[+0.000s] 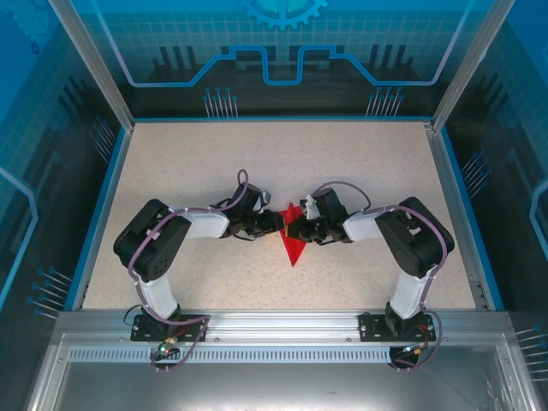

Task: Fold a paper plane with a square sheet of paper (pick it up from the middle)

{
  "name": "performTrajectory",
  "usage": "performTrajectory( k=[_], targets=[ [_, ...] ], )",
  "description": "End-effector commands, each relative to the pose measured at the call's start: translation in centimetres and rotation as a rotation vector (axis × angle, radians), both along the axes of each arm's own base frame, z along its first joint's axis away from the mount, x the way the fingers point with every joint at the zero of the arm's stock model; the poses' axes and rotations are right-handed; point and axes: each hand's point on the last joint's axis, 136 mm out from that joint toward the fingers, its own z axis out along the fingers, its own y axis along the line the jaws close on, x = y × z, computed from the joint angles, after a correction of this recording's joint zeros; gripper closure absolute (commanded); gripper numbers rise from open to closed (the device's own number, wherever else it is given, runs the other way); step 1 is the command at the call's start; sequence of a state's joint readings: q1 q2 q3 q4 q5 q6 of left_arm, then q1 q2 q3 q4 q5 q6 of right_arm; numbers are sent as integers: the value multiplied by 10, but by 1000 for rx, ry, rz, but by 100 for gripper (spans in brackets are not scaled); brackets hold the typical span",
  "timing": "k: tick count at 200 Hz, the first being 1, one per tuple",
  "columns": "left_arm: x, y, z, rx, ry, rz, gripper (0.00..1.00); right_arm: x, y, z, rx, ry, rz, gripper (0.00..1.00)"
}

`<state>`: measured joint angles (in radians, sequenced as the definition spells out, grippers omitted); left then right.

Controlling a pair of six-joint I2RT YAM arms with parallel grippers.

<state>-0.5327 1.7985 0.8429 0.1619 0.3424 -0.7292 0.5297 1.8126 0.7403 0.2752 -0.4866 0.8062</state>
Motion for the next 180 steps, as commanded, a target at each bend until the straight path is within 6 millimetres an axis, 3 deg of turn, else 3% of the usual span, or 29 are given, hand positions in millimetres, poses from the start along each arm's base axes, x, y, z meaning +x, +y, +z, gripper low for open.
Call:
performTrajectory(
  k=[1, 58, 130, 180],
  targets=[
    [5, -1, 5, -30, 32, 35, 68, -20, -12, -28, -73, 86, 1, 93],
    [1, -6, 13, -85, 66, 45, 69, -20, -14, -32, -80, 91, -3, 100],
    [-3, -9, 13, -90, 85, 40, 73, -21, -14, -34, -75, 97, -6, 100],
    [-12, -6, 0, -37, 135, 55, 71, -21, -16, -33, -72, 96, -12, 100]
  ],
)
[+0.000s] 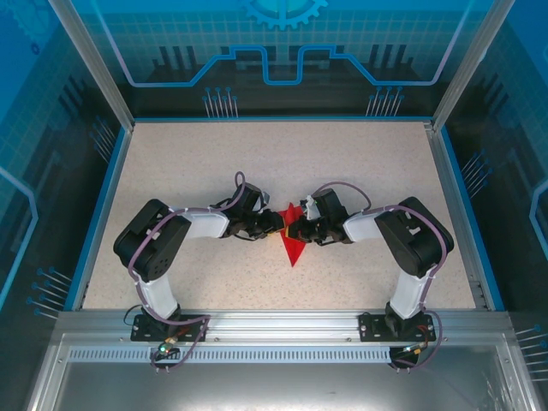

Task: Fold a paper plane with a square sheet of paper (pick it up from the middle)

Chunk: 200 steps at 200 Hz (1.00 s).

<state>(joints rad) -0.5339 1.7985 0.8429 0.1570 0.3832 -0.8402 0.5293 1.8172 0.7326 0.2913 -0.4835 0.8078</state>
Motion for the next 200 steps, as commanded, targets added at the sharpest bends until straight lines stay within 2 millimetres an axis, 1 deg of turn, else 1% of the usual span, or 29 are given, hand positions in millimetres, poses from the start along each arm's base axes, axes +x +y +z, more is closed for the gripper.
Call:
performTrajectory(
  k=[1, 22, 46, 63, 78, 99, 140, 149, 154, 183, 200],
  targets=[
    [-6, -1, -1, 17, 41, 3, 71, -21, -15, -31, -71, 99, -9, 100],
    [-7, -7, -1, 6, 56, 13, 71, -20, -15, -31, -59, 100, -16, 100],
    [-6, -6, -5, -10, 82, 61, 71, -22, -18, -32, -59, 111, -24, 100],
    [-4, -10, -1, -45, 82, 76, 72, -22, -18, -31, -59, 109, -25, 100],
    [-4, -10, -2, -35, 85, 76, 73, -24, -18, -32, -58, 113, -21, 100],
    [-6, -8, -8, -17, 99, 79, 75, -24, -18, -31, -57, 114, -22, 100],
    [-11, -4, -18, 20, 122, 72, 76, -24, -19, -31, -57, 114, -24, 100],
    [-11, -3, -19, 29, 124, 72, 78, -24, -19, -31, -54, 115, -24, 100],
    [-11, -3, -20, 32, 126, 71, 79, -19, -17, -27, -40, 89, -25, 100],
    [-10, -3, -21, 40, 124, 66, 90, -18, -16, -24, -35, 84, -25, 100],
    [-9, -2, -20, 49, 119, 63, 94, -18, -16, -23, -34, 82, -24, 100]
  ],
)
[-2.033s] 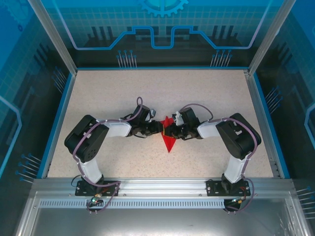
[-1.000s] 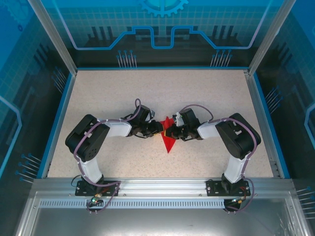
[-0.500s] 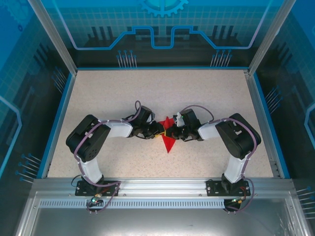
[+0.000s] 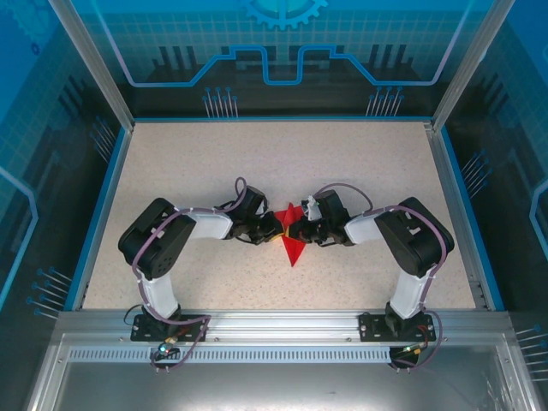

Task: Fold a paper plane with a square sheet of paper (pick it up from the middle)

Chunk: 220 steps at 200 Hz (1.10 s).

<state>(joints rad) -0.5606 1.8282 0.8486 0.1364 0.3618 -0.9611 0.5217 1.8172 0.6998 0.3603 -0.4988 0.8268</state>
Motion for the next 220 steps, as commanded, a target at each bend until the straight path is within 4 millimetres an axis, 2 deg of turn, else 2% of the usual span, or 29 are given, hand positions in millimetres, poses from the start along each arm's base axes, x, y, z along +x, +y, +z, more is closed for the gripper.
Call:
performTrajectory(
  k=[1, 41, 80, 100, 124, 177, 220],
  targets=[
    [-1, 2, -6, 41, 11, -11, 94, -18, -15, -24, -66, 94, -13, 100],
    [-1, 5, -6, 63, 3, -15, 99, -15, -13, -16, -56, 76, -10, 100],
    [-2, 12, -12, 95, 3, -17, 100, -13, -15, 3, -50, 29, -7, 100],
    [-4, 15, -16, 107, 8, -20, 100, -12, -19, 13, -58, -1, -7, 95],
    [-6, 18, -20, 117, 11, -26, 100, -18, -22, 21, -60, -13, 2, 94],
    [-9, 26, -27, 134, 21, -26, 100, -39, -32, 12, -93, 43, 14, 96],
    [-12, 28, -33, 140, 32, -27, 100, -45, -26, 9, -89, 50, 37, 97]
  ],
)
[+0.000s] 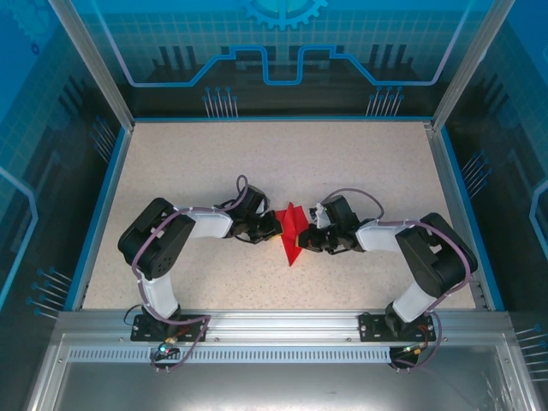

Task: Fold a paper plane with a square sheet of paper (pick it up from the middle)

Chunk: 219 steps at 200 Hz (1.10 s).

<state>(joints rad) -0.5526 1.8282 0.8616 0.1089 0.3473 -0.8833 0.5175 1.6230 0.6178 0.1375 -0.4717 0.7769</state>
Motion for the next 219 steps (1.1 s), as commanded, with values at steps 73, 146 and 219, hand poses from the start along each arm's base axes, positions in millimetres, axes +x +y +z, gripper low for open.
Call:
performTrajectory(
  k=[73, 146, 219],
  targets=[
    [-18, 26, -39, 115, 84, 13, 100, -4, 19, -3, 18, 2, 55, 98],
    [-20, 27, -45, 124, 93, 8, 100, -5, 20, 6, 25, -20, 64, 98],
    [-20, 27, -45, 128, 93, 1, 100, -4, 19, 15, 30, -42, 60, 98]
  ],
)
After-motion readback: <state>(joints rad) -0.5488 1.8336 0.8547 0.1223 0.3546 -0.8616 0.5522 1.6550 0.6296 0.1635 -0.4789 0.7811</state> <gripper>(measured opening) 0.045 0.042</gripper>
